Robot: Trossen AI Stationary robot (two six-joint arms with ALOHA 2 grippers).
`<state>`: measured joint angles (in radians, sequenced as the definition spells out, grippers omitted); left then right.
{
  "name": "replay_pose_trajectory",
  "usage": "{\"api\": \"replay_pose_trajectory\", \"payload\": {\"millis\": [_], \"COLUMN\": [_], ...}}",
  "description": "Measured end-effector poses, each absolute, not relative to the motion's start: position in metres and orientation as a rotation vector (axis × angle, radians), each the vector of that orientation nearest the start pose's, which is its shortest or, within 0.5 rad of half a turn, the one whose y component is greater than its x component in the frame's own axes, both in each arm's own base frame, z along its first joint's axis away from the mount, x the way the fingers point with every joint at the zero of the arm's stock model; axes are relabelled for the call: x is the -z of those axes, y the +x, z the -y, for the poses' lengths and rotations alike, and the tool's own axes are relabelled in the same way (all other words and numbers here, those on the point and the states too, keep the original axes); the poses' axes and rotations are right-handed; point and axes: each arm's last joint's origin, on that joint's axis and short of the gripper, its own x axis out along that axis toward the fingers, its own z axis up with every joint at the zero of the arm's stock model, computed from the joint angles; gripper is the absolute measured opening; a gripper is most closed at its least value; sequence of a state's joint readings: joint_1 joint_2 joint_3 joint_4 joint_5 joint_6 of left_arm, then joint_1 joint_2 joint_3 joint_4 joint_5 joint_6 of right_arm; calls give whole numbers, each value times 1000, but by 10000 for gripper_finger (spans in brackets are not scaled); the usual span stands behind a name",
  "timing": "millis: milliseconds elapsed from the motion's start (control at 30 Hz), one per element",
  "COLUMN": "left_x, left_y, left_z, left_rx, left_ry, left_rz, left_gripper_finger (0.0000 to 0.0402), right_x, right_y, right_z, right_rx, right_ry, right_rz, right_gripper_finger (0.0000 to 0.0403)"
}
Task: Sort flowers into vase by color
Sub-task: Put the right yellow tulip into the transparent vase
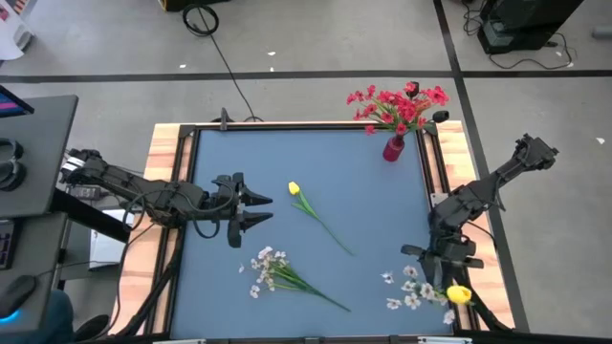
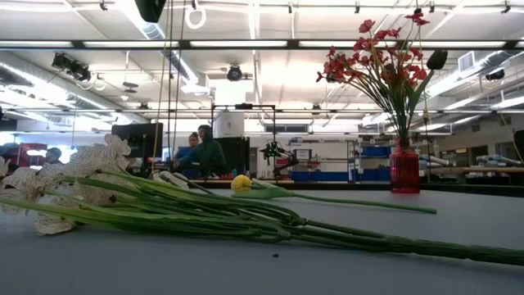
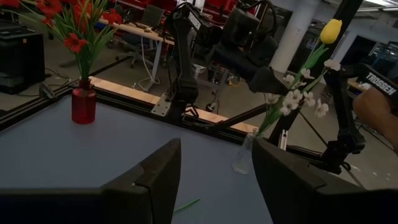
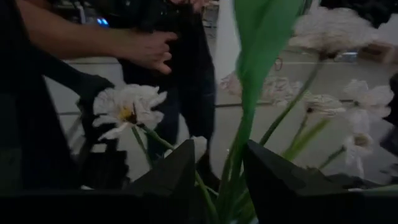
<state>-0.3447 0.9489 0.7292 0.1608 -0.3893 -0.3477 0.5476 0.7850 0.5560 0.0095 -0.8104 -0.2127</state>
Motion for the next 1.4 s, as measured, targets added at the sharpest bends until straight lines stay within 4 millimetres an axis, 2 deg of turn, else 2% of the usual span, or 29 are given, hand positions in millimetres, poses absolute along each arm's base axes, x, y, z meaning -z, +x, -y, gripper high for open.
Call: {"api": "replay_pose_trajectory", "payload": {"millis": [433,567,767,1200,1400], "left_x": [-318,-318,-318,-318,-318], "left_y": [204,204,204,204,204], "left_z": [62,62,62,62,62], "left_rx": [-54,-54,-54,-54,-54], "left_ry": [-326,-326,-326,-326,-326], "left_rz": [-47,-47,-47,-47,-47], "left_gripper_finger": [203,203,203,203,203], "right_x": [-288,-288,-287,-278,-282], "right_y": [133,134,134,136,136], "right_z": [-104,-104,-104,-106,-107], "right_rx": [-1293,-1276,-1277,-1305,-1340], "right_ry": [-122,-123,-127,-184,-117], "right_rz": [9,8,-1,-42,-45], "right_gripper_finger": [116,83,11,7,9]}}
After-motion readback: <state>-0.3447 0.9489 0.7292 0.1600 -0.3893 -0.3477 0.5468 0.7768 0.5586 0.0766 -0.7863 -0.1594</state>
